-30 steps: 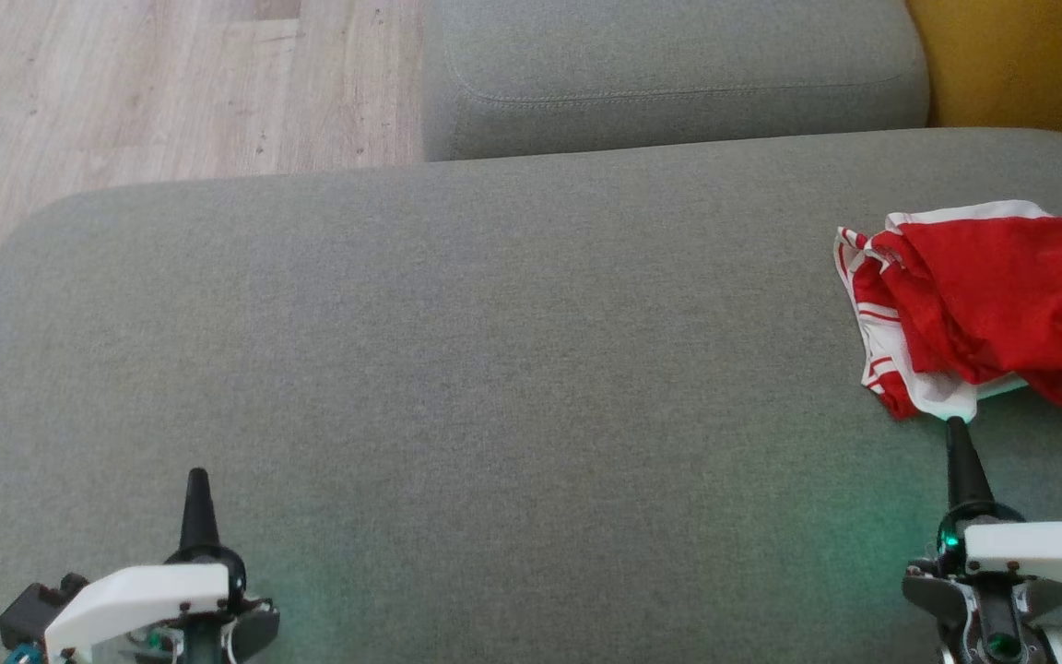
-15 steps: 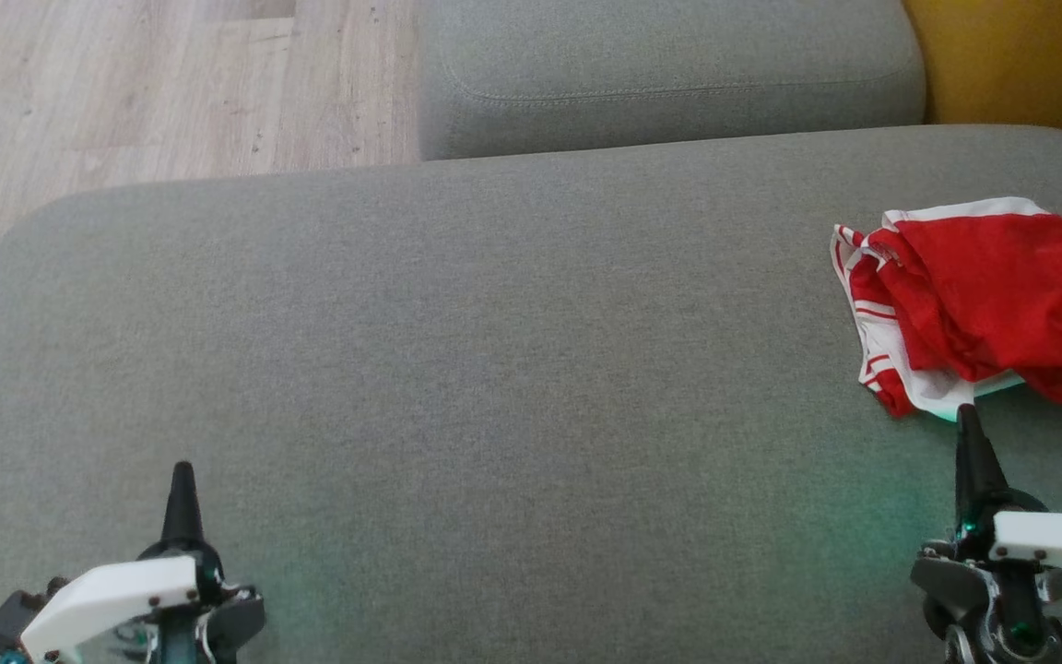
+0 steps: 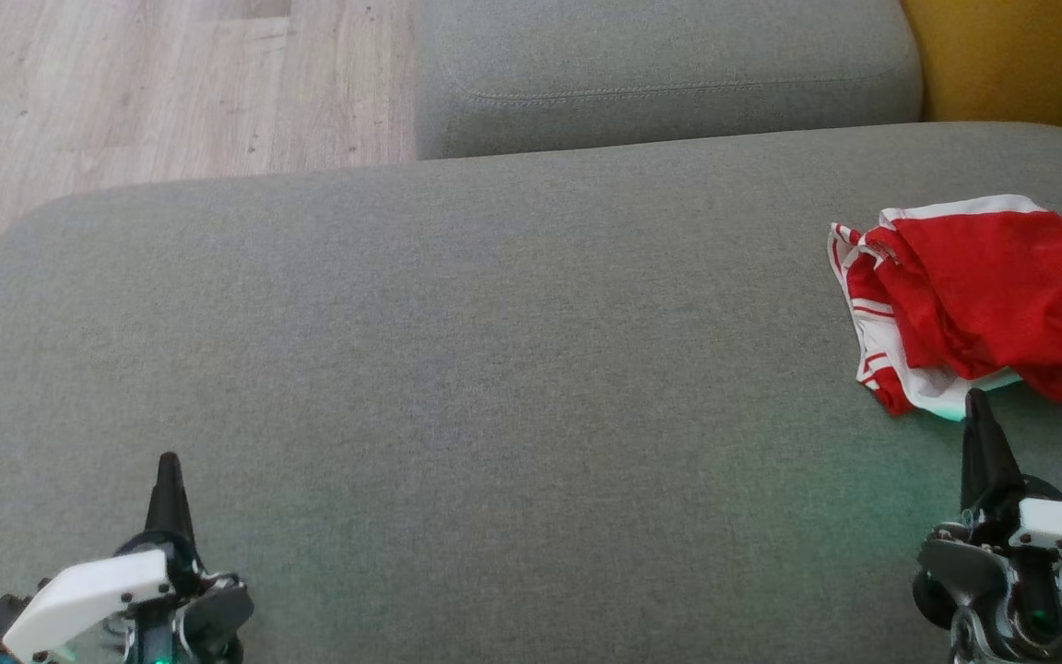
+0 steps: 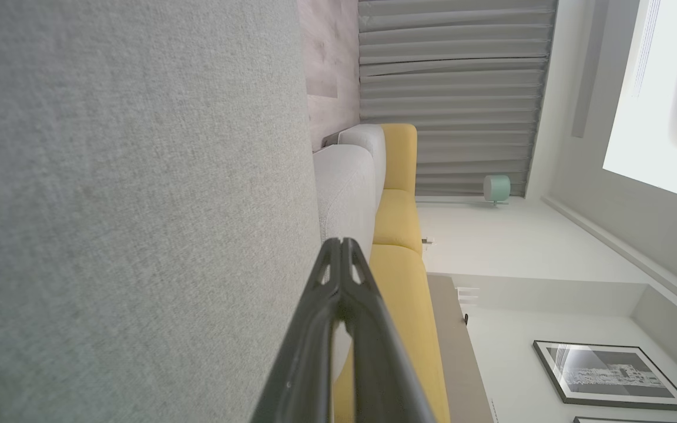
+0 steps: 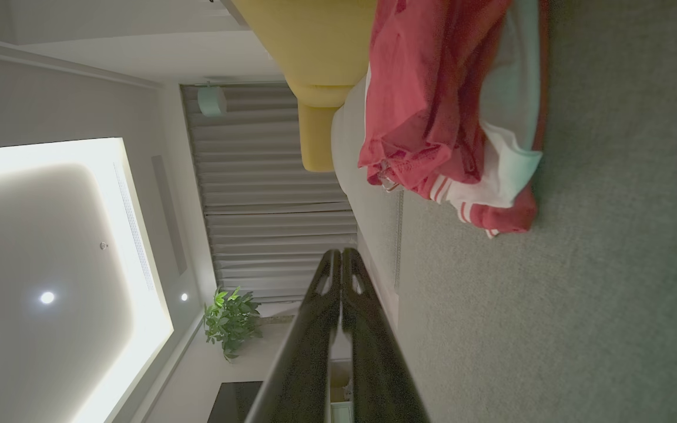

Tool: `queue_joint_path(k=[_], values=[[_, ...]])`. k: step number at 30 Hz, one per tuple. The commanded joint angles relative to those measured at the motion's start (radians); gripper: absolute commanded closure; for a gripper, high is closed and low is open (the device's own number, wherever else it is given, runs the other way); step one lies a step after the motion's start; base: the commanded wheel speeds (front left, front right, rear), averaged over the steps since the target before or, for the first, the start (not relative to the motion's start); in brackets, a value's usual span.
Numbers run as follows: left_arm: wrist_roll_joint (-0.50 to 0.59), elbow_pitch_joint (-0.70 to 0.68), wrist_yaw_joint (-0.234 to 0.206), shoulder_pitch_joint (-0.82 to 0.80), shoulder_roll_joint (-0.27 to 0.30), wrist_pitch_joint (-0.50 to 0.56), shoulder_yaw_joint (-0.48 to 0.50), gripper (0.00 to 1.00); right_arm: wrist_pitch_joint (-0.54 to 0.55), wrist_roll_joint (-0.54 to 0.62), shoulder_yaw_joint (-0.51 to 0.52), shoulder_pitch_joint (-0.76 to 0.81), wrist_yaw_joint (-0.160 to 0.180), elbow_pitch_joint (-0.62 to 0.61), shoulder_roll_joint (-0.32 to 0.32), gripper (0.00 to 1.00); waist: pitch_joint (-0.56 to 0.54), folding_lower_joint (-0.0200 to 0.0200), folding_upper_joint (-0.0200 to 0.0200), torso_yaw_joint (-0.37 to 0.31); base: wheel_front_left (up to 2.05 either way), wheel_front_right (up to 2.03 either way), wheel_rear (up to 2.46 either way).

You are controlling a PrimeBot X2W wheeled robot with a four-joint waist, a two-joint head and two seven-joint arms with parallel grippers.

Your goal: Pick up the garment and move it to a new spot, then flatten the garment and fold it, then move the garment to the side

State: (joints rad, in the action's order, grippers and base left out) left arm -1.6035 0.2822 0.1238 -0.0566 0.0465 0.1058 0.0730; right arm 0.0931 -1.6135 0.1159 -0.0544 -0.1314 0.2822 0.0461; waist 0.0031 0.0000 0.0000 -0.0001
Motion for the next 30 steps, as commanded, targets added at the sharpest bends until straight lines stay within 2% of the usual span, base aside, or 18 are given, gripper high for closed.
queue_joint_path(k=[1, 30], values=[[-0.007, -0.037, 0.007, -0.051, 0.006, 0.006, 0.039, 1.0, 0.008, -0.008, -0.017, -0.052, 0.001, -0.038, 0.015, 1.0, 0.0, 0.0, 0.0, 0.0, 0.0, 0.0, 0.0], [-0.006, -0.037, 0.007, -0.051, 0.005, 0.007, 0.04, 1.0, 0.012, -0.004, -0.012, -0.053, 0.001, -0.038, 0.012, 1.0, 0.0, 0.0, 0.0, 0.0, 0.0, 0.0, 0.0]])
